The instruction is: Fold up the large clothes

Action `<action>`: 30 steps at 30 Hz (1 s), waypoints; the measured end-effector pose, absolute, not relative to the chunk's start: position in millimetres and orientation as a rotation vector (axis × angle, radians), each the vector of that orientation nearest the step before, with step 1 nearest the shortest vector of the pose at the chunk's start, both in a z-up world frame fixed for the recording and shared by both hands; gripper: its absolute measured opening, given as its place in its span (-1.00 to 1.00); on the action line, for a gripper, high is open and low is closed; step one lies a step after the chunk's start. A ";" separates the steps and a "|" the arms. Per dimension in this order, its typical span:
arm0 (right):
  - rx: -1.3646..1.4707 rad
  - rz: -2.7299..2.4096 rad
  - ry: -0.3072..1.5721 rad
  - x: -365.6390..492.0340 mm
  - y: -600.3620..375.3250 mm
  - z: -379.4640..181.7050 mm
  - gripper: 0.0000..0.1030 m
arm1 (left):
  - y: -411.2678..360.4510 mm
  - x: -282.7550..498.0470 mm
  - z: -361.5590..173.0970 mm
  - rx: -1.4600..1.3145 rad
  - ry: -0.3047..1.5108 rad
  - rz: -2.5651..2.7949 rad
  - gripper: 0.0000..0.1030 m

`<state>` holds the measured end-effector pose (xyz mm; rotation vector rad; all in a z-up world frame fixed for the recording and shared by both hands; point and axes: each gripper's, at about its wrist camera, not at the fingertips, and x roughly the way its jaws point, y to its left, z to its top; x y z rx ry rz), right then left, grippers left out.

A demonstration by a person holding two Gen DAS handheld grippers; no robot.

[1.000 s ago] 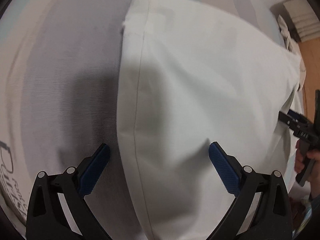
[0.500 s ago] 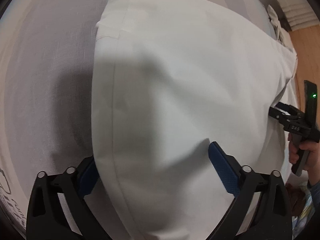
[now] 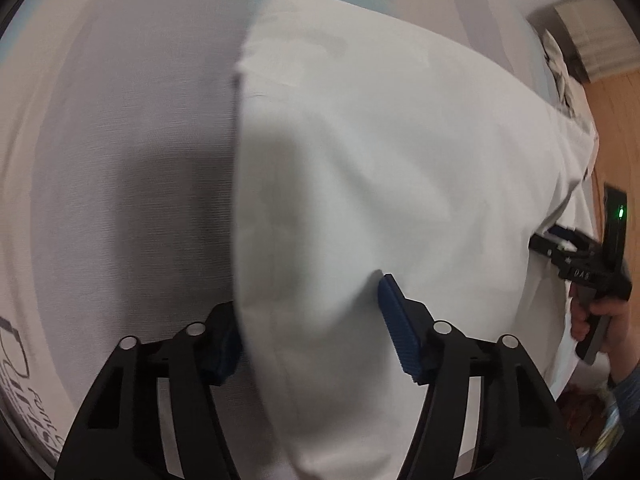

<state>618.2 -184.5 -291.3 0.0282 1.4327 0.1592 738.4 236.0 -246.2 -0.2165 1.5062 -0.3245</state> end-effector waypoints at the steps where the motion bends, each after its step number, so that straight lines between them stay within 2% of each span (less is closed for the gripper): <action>1: 0.028 0.160 1.432 617.6 -184.1 -292.0 0.89 | 237.4 737.6 -247.5 -0.234 1.513 -0.326 0.28; 5: 0.027 0.159 1.431 629.1 -171.3 -291.4 0.89 | 239.9 735.0 -258.1 -0.262 1.534 -0.349 0.19; 8: 0.026 0.159 1.429 631.5 -169.5 -292.3 0.89 | 248.2 739.7 -262.7 -0.311 1.555 -0.364 0.01; 10: 0.027 0.159 1.426 625.2 -176.2 -290.2 0.89 | 236.6 740.3 -261.4 -0.326 1.560 -0.374 -0.19; 17: 0.023 0.157 1.416 615.3 -181.3 -287.4 0.89 | 230.0 746.1 -262.4 -0.296 1.577 -0.383 -0.46; 21: 0.024 0.157 1.417 612.0 -182.2 -291.7 0.89 | 222.2 742.7 -259.3 -0.272 1.562 -0.394 -0.76; 30: 0.020 0.159 1.430 617.0 -182.1 -296.7 0.89 | 190.5 737.0 -252.7 -0.181 1.532 -0.342 -0.86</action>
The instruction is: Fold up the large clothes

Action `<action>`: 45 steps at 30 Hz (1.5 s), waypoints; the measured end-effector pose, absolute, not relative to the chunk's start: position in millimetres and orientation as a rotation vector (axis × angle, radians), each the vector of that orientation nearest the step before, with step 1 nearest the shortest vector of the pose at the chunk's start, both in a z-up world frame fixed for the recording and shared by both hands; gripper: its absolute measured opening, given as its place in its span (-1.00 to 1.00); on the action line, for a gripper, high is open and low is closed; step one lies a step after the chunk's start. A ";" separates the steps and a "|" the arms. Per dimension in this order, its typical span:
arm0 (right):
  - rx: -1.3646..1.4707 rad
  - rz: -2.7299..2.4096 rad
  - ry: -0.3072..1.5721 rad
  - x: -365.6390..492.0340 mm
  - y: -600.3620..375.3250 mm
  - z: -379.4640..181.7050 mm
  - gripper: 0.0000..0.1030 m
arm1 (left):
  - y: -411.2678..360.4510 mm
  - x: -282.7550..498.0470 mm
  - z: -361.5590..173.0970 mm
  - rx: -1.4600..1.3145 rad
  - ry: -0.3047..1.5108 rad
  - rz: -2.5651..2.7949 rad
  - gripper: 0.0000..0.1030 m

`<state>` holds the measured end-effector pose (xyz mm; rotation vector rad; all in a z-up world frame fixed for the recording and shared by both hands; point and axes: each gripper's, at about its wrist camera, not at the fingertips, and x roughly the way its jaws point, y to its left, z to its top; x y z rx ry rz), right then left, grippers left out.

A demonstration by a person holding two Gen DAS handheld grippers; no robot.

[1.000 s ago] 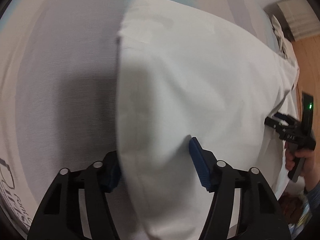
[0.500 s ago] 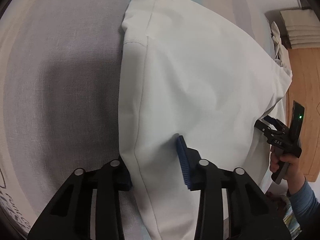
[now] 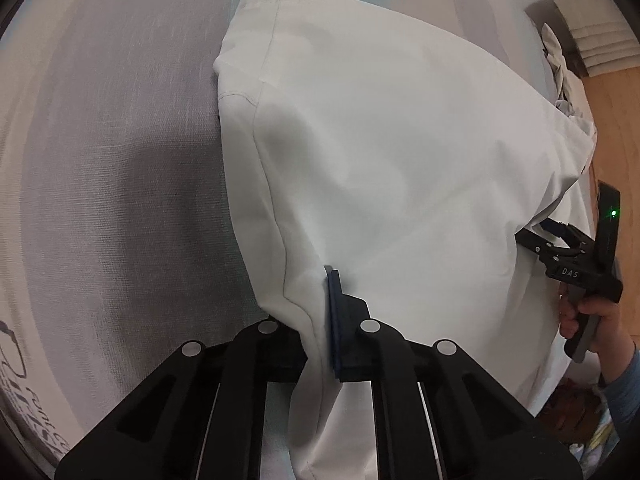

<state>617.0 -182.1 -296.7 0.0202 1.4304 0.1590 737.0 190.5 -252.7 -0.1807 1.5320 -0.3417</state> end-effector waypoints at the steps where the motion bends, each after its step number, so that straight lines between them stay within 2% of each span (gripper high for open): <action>1: 0.019 0.160 1.431 618.3 -182.7 -297.5 0.89 | 188.4 736.6 -251.4 -0.175 1.530 -0.341 -0.87; 15: 0.033 0.157 1.399 624.8 -185.2 -294.6 0.89 | 176.2 725.7 -204.7 -0.131 1.470 -0.298 -0.90; 19: 0.059 0.196 1.356 620.4 -196.9 -271.0 0.79 | 166.4 722.8 -180.0 -0.129 1.443 -0.324 -0.90; 28: 0.030 0.216 1.235 602.6 -254.1 -213.8 0.79 | 128.3 716.4 -143.3 -0.106 1.403 -0.350 -0.91; 33: -0.001 0.174 1.233 577.6 -275.6 -208.8 0.79 | 89.4 710.5 -124.4 -0.095 1.375 -0.388 -0.92; 37: 0.053 0.159 1.264 571.1 -306.3 -219.0 0.71 | 44.9 707.0 -111.2 -0.107 1.354 -0.447 -0.92; 41: 0.111 0.166 1.255 559.7 -324.8 -225.0 0.68 | -2.3 704.7 -111.0 -0.137 1.349 -0.467 -0.92; 45: 0.148 0.178 1.250 550.5 -354.2 -229.7 0.56 | -46.2 700.1 -117.4 -0.144 1.354 -0.453 -0.92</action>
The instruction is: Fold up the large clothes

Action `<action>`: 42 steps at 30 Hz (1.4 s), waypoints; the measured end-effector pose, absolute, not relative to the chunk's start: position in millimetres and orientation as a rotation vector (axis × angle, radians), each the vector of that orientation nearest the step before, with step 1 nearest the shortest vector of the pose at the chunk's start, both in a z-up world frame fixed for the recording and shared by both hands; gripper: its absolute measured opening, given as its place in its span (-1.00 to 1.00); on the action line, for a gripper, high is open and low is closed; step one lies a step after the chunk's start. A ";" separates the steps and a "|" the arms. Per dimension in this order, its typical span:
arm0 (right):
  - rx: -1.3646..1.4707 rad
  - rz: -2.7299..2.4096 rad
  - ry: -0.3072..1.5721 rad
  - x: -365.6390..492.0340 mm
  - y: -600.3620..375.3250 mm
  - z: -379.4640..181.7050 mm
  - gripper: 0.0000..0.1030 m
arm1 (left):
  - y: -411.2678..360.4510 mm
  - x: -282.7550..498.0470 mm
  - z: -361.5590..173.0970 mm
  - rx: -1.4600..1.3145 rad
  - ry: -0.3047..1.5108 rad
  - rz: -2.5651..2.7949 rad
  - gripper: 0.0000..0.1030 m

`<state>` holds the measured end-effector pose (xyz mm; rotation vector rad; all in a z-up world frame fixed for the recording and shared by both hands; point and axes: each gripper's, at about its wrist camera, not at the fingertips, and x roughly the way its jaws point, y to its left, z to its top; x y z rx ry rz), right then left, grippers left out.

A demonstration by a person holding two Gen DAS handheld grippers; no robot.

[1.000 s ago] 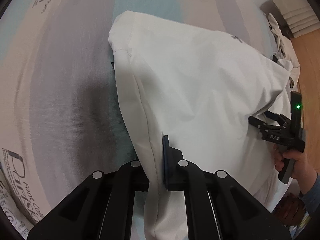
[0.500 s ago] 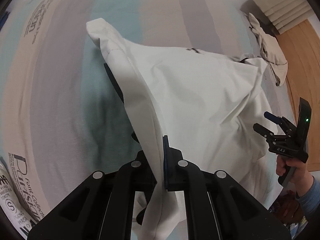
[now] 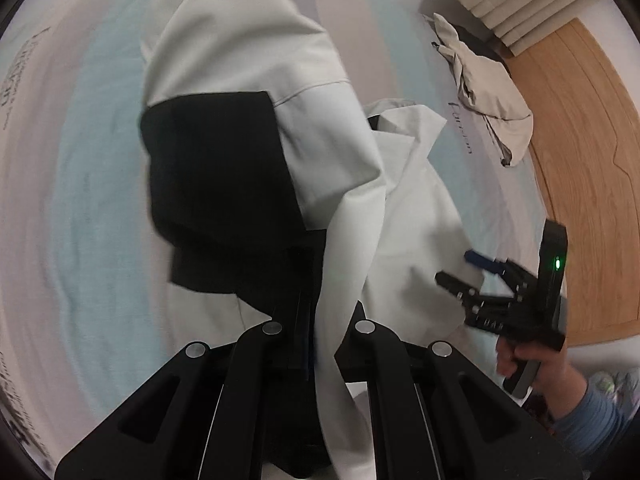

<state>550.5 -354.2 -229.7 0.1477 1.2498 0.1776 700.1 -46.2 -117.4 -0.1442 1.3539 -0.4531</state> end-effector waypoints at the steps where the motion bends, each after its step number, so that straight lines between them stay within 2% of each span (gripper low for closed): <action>1: 0.146 0.178 1.250 549.1 -358.9 -232.2 0.56 | -53.1 698.1 -118.3 -0.140 1.357 -0.454 -0.92; 8: 0.158 0.245 1.280 545.8 -367.9 -247.3 0.54 | -127.8 692.0 -120.3 -0.098 1.360 -0.472 -0.92; 18: 0.187 0.226 1.228 525.5 -427.7 -240.2 0.50 | -224.0 689.6 -132.8 -0.051 1.366 -0.537 -0.92; 24: 0.231 0.206 1.234 514.6 -466.9 -246.3 0.50 | -289.6 692.6 -160.6 0.030 1.381 -0.503 -0.91; 33: 0.181 0.165 1.224 505.4 -507.6 -252.2 0.50 | -321.6 698.3 -217.1 0.181 1.380 -0.376 -0.90; 42: 0.236 0.068 1.225 508.9 -550.7 -261.5 0.50 | -354.8 674.0 -254.6 0.405 1.260 -0.313 -0.89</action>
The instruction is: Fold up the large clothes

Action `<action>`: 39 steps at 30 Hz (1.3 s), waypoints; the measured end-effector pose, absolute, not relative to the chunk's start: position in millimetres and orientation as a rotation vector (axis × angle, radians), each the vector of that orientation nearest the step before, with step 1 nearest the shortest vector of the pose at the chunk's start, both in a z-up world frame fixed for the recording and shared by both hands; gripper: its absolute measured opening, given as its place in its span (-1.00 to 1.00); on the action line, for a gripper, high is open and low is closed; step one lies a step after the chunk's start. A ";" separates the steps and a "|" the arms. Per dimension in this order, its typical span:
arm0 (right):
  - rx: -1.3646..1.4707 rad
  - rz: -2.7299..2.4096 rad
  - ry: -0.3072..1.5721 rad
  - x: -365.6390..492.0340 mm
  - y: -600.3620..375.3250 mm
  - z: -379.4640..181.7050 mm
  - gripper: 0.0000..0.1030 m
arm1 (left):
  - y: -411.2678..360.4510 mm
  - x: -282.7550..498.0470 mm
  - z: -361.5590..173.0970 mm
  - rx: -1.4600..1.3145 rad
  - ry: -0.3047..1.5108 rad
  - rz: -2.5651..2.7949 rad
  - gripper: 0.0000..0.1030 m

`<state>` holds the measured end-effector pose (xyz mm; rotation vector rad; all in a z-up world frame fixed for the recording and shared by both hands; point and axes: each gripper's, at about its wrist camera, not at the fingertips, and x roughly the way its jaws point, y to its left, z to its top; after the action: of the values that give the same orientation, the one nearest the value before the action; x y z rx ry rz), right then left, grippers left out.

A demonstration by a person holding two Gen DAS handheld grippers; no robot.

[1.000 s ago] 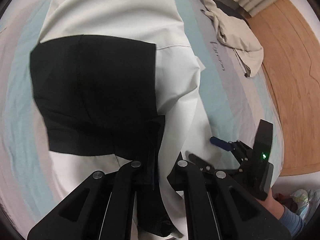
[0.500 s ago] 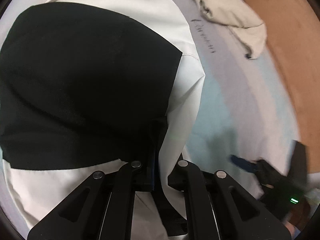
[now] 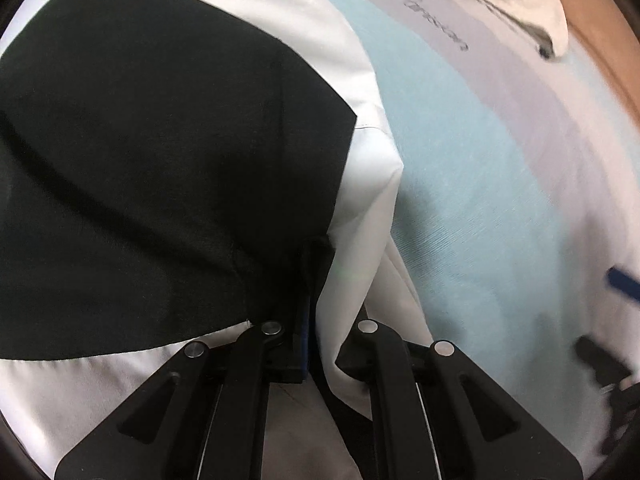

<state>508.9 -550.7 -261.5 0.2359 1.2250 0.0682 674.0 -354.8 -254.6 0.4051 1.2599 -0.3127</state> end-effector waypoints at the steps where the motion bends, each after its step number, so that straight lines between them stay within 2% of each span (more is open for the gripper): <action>1: 0.235 0.067 1.226 505.9 -551.7 -260.9 0.50 | -357.1 671.5 -257.6 0.428 1.249 -0.308 -0.89; 8: 0.226 0.071 1.213 496.8 -545.8 -242.1 0.50 | -371.5 664.9 -266.7 0.515 1.236 -0.256 -0.86; 13: 0.187 0.099 1.154 499.9 -536.5 -206.3 0.50 | -377.8 687.6 -242.8 0.426 1.267 -0.278 -0.64; 17: 0.201 0.101 1.133 500.6 -533.9 -192.3 0.50 | -380.7 684.1 -239.0 0.459 1.250 -0.286 -0.46; 20: 0.222 0.099 1.135 496.9 -533.5 -192.5 0.50 | -383.4 679.2 -235.4 0.466 1.239 -0.294 -0.25; 22: 0.233 0.099 1.140 494.3 -533.1 -195.1 0.50 | -387.4 674.9 -225.4 0.447 1.221 -0.307 0.25; 23: 0.238 0.100 1.138 491.5 -532.2 -194.8 0.50 | -389.4 671.7 -217.2 0.446 1.195 -0.311 0.39; 24: 0.240 0.100 1.137 490.9 -533.2 -195.3 0.50 | -389.9 669.1 -208.7 0.439 1.175 -0.324 0.48; 26: 0.244 0.102 1.134 487.7 -532.4 -193.5 0.50 | -385.3 664.7 -186.3 0.412 1.154 -0.352 0.48; 29: 0.230 0.130 1.124 485.8 -523.1 -185.8 0.50 | -347.7 661.7 -128.6 0.293 1.091 -0.358 0.56; 31: 0.218 0.168 1.114 489.7 -510.6 -178.7 0.50 | -319.0 663.7 -97.4 0.274 1.034 -0.328 0.84; 32: 0.211 0.187 1.109 492.9 -504.2 -175.4 0.50 | -306.5 668.7 -87.9 0.265 1.026 -0.318 0.87; 35: 0.194 0.234 1.091 509.6 -479.7 -163.2 0.50 | -257.1 683.2 -79.5 0.261 1.049 -0.290 0.87; 39: 0.199 0.328 1.030 540.9 -439.1 -145.0 0.50 | -202.6 702.4 -94.2 0.225 1.097 -0.303 0.87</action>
<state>540.9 -439.1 -145.0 0.1992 1.0297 0.3284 702.4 -202.6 -94.2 0.2250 1.0973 -0.3028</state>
